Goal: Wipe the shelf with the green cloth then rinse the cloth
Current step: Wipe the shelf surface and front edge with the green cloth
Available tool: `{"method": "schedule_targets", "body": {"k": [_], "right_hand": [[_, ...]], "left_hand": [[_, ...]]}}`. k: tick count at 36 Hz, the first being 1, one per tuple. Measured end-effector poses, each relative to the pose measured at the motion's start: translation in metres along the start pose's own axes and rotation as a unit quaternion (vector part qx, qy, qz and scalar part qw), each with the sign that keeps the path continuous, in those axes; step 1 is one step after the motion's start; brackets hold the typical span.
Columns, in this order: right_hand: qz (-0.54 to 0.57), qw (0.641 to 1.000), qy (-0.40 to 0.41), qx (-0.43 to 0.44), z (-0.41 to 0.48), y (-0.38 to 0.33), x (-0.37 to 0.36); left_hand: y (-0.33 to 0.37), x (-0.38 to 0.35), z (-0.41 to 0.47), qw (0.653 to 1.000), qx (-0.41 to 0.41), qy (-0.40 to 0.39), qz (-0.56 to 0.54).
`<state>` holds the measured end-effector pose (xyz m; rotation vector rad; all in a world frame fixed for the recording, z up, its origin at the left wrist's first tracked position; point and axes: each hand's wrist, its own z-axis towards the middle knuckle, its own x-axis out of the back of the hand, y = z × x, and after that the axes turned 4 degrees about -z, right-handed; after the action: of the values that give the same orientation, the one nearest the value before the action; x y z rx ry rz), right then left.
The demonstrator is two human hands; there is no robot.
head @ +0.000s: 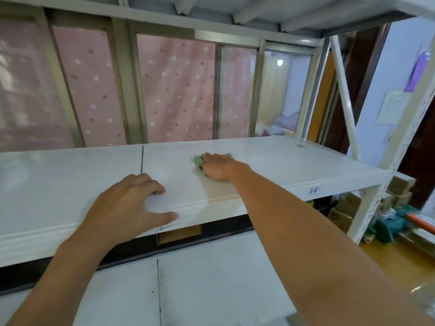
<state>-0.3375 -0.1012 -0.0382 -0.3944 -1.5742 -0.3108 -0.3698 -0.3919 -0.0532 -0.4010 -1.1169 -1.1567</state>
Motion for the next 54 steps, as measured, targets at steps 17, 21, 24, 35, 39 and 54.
{"method": "schedule_targets", "body": {"k": [17, 21, 24, 35, 39, 54], "right_hand": [[-0.045, 0.999, -0.003, -0.012, -0.020, 0.152, 0.020], [-0.036, 0.999, -0.005, -0.012, -0.017, 0.187, 0.019], [-0.021, 1.000, -0.003, -0.019, -0.014, 0.215, 0.019], [-0.012, 0.999, 0.008, -0.034, -0.026, 0.291, 0.025], [-0.022, 0.999, 0.002, -0.048, -0.028, 0.317, 0.027], [-0.041, 0.994, 0.007, -0.104, -0.042, 0.389, 0.039]], "left_hand": [[0.144, -0.080, 0.089, 0.997, -0.064, -0.039, -0.008], [0.168, -0.095, 0.106, 0.996, -0.064, -0.059, -0.005], [0.181, -0.101, 0.115, 0.995, -0.060, -0.073, -0.004], [0.199, -0.113, 0.125, 0.996, -0.046, -0.080, -0.009], [0.196, -0.116, 0.125, 0.996, -0.041, -0.080, -0.022], [0.188, -0.126, 0.127, 0.997, -0.040, -0.050, -0.049]]}}
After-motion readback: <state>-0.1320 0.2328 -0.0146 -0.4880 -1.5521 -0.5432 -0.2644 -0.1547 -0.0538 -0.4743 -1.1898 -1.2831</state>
